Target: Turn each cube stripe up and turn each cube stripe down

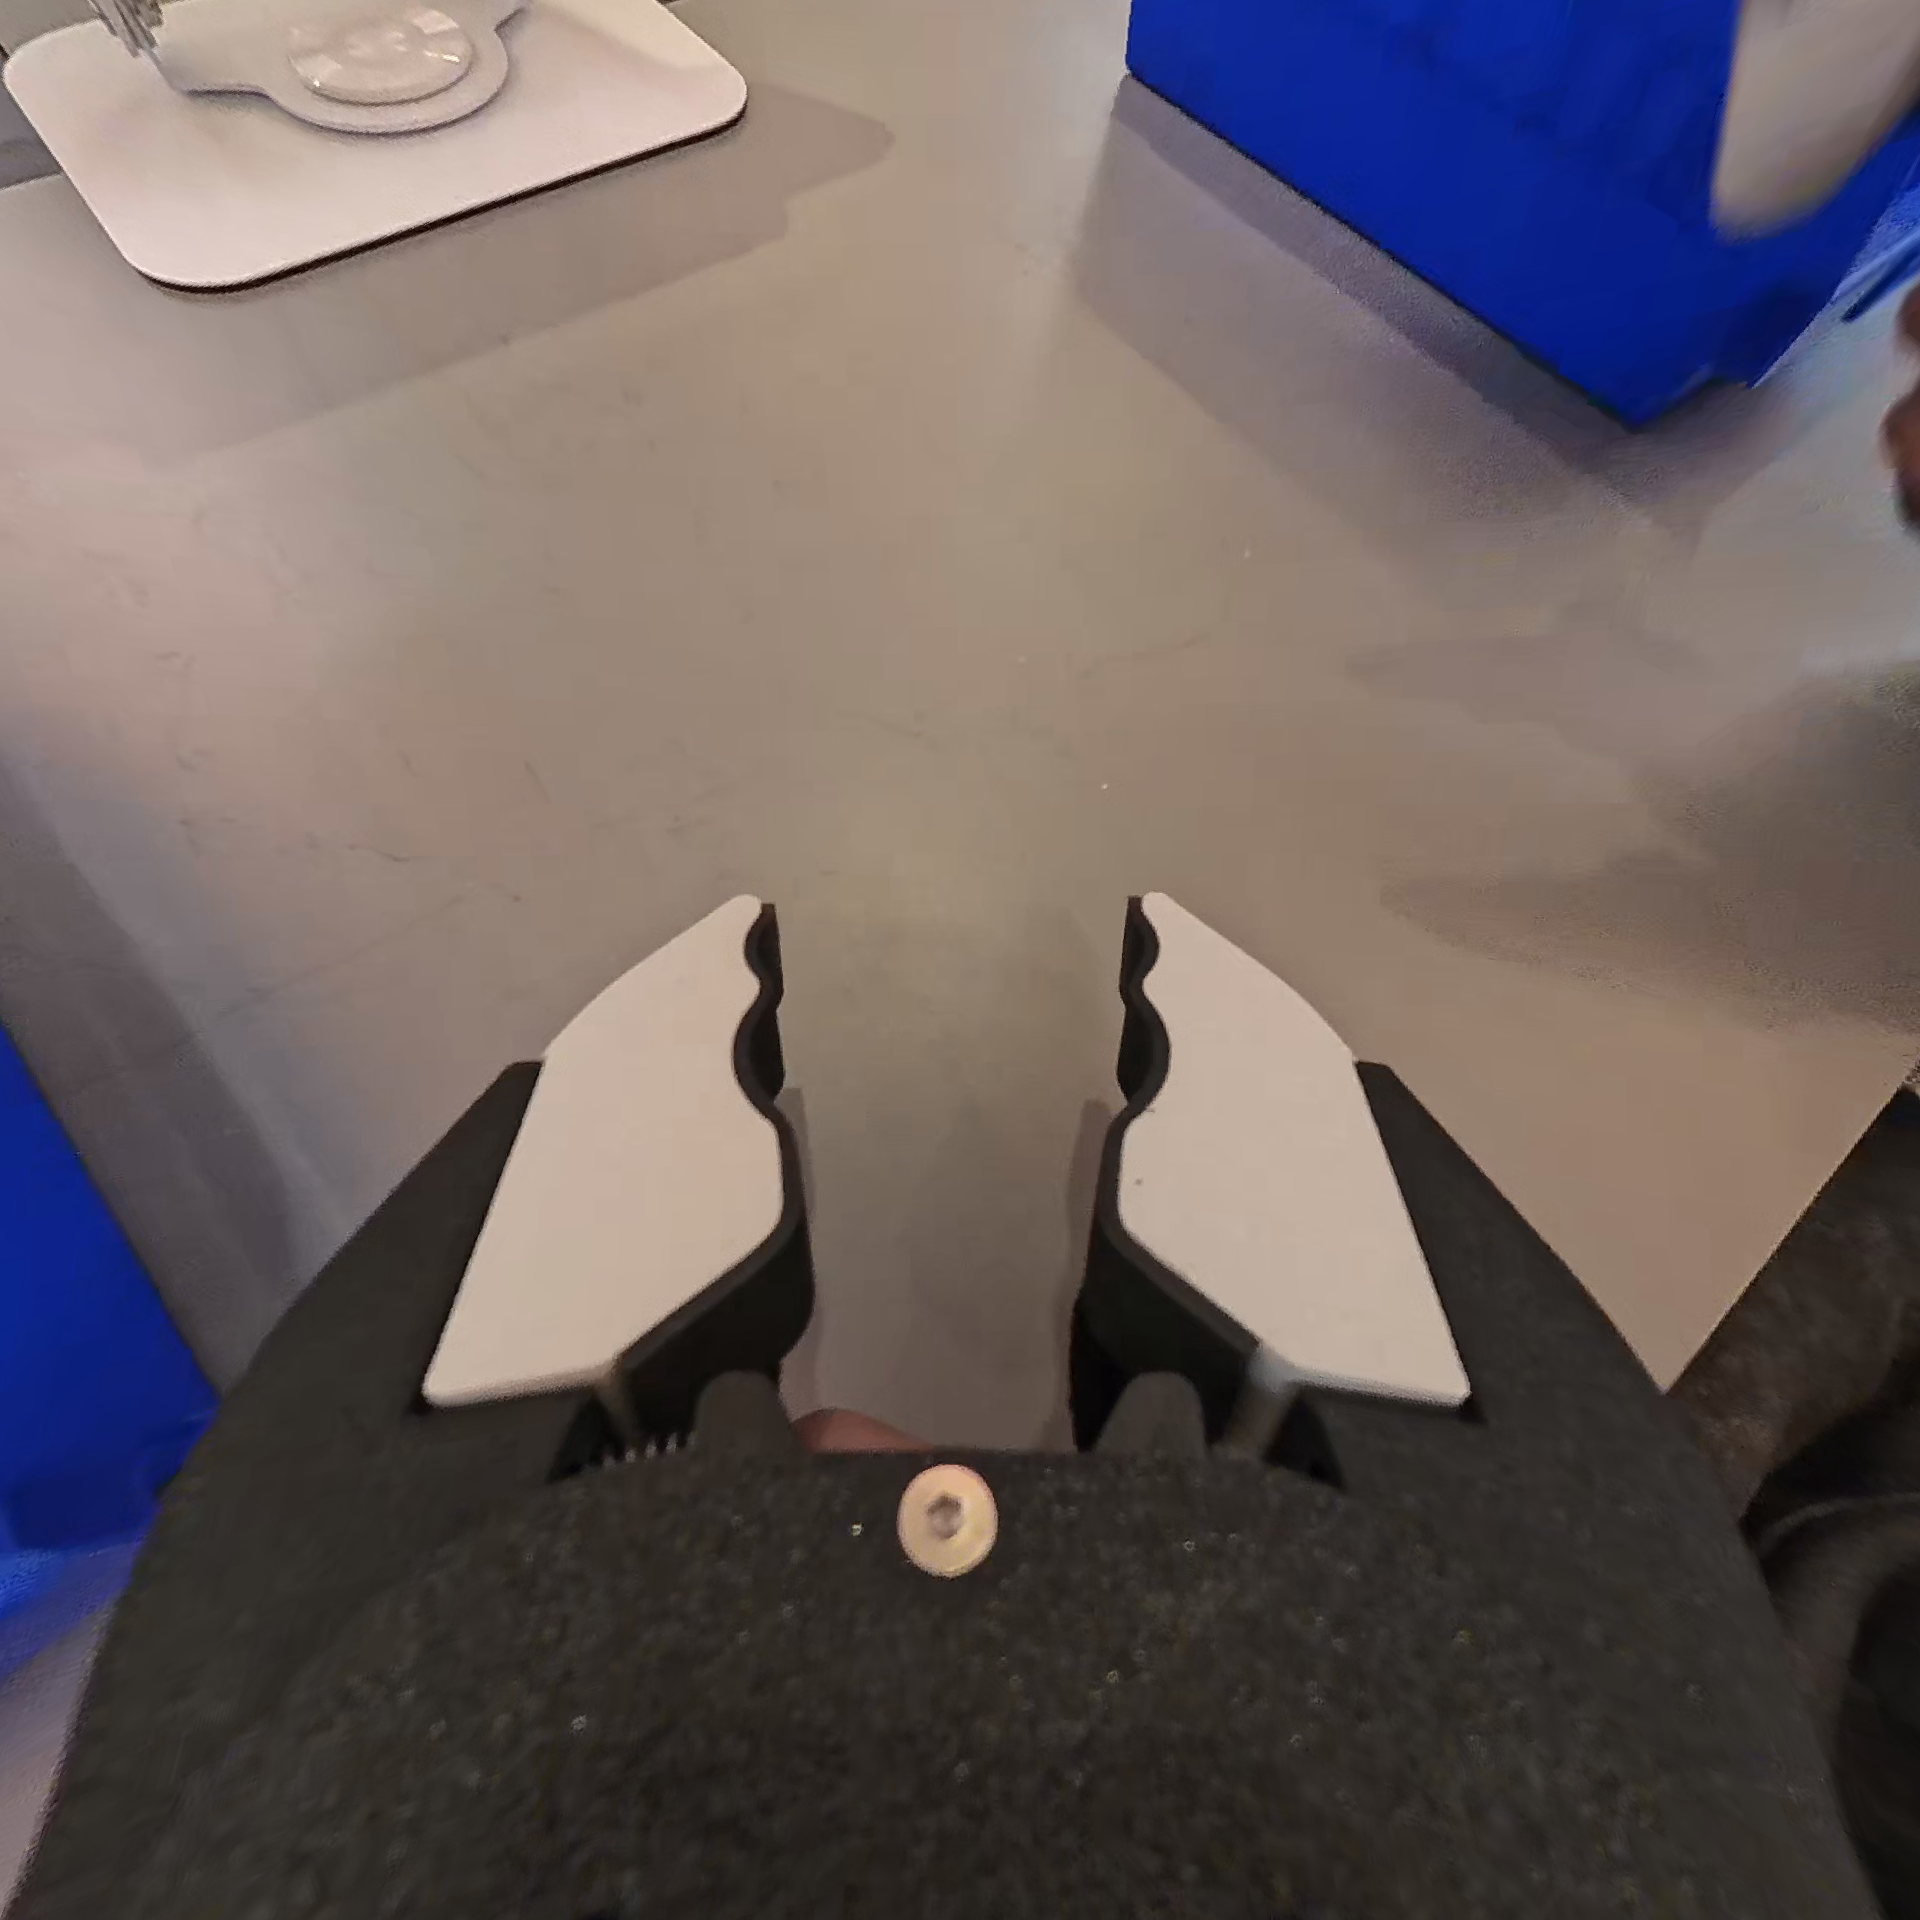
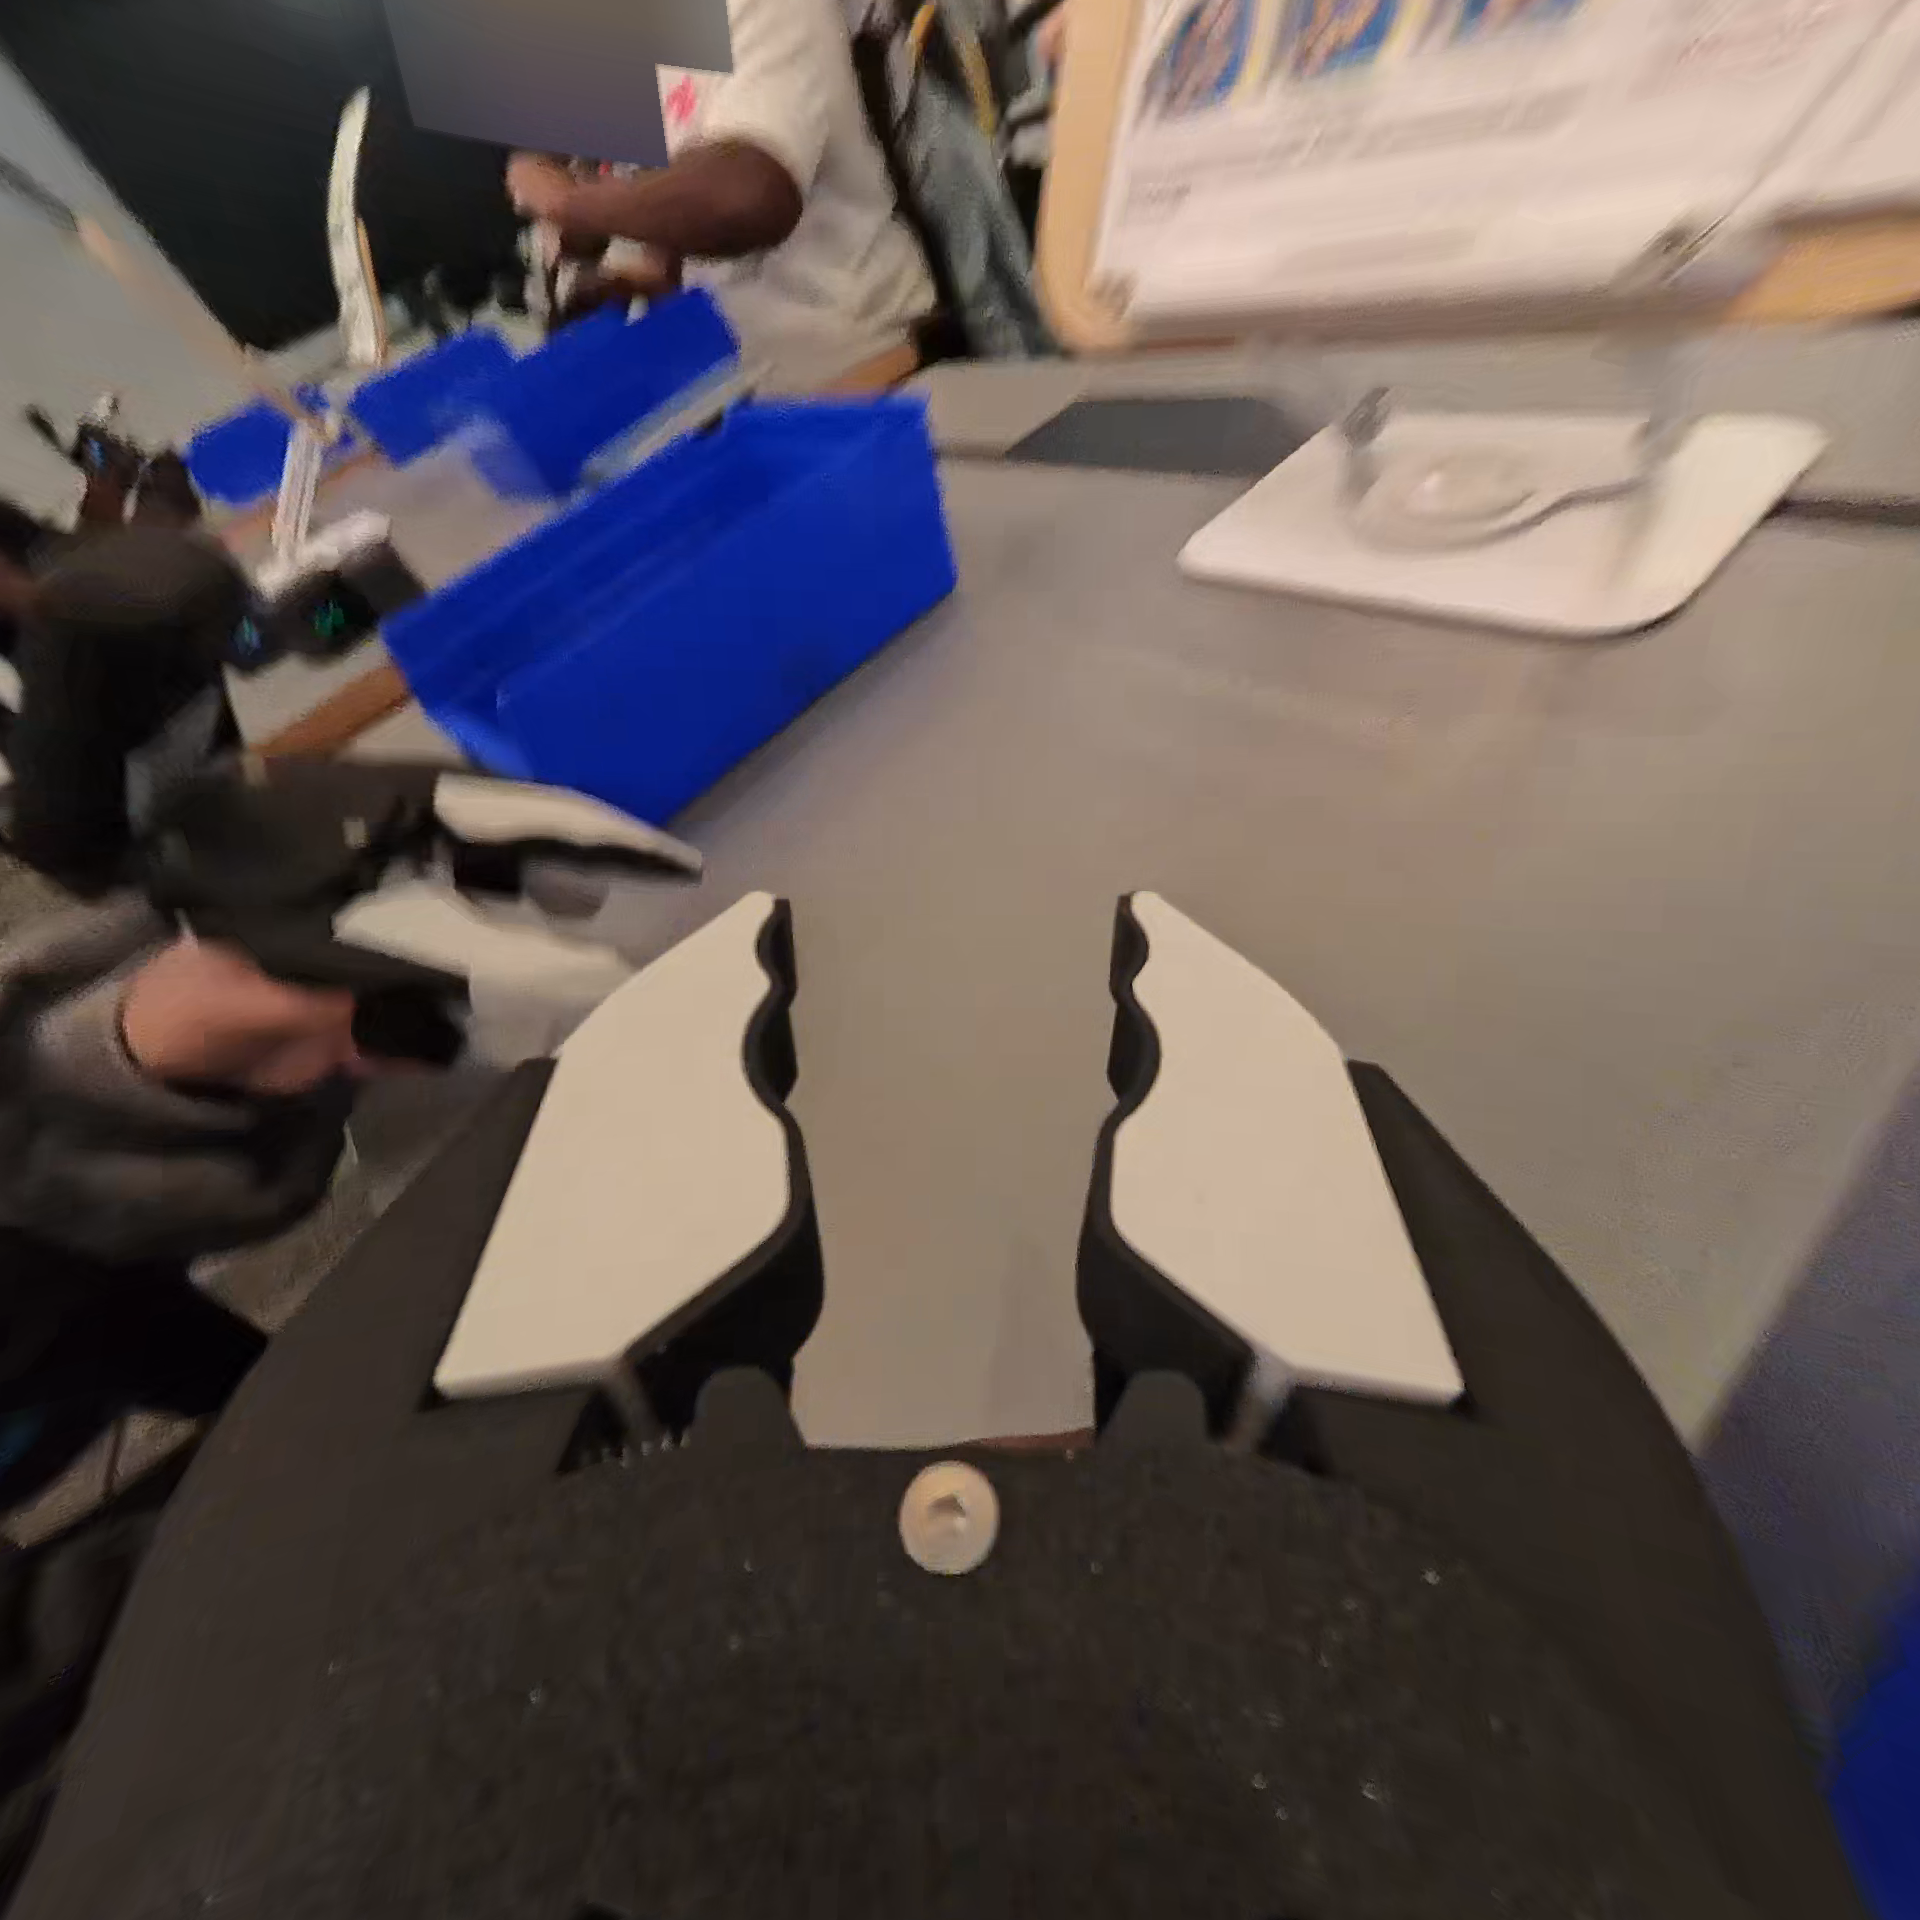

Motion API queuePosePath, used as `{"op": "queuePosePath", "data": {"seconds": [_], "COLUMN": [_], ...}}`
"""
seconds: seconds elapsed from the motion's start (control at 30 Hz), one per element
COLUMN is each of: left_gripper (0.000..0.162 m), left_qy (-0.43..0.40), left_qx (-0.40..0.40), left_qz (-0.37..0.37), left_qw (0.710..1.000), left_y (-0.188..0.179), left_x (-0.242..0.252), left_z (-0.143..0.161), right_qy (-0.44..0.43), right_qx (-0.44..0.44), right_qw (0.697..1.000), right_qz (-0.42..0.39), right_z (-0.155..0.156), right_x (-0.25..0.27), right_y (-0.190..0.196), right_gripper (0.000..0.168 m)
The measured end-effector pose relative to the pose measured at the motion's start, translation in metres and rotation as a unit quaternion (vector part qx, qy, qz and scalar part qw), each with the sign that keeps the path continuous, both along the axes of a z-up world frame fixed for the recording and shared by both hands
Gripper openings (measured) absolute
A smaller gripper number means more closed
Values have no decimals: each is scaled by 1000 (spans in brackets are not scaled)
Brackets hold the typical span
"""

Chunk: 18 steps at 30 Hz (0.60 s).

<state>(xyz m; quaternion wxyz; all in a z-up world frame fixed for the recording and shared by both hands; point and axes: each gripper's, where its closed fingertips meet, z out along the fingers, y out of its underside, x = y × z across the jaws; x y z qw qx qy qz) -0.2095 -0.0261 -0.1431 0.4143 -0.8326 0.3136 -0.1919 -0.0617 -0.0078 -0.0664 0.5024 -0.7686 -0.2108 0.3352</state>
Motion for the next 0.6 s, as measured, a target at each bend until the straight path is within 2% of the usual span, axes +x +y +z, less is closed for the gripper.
{"op": "queuePosePath", "data": {"seconds": [0.1,0.17,0.23,0.33,0.43,0.5,0.6], "left_gripper": [62,62,65,60,60,59,60], "left_qy": [-3,-5,-8,-13,4,27,29], "left_qx": [0,3,27,69,26,-24,-151], "left_qz": [4,8,24,94,181,239,266], "left_qw": [1000,1000,999,993,983,970,952], "left_y": [1,2,4,20,44,65,86], "left_x": [-1,-3,-16,-72,-150,-200,-242], "left_z": [2,7,28,86,113,108,72], "right_qy": [-62,-98,-94,-81,-83,-78,-85], "right_qx": [11,6,10,5,-9,-20,-46], "right_qw": [998,995,995,996,995,995,992], "right_qz": [17,23,30,37,47,57,77], "right_z": [-45,-54,-47,-43,-47,-49,-61], "right_x": [-25,-32,-38,-41,-42,-44,-50], "right_y": [-19,-21,-23,-27,-29,-31,-33], "right_gripper": [51,52,54,53,53,53,56]}}
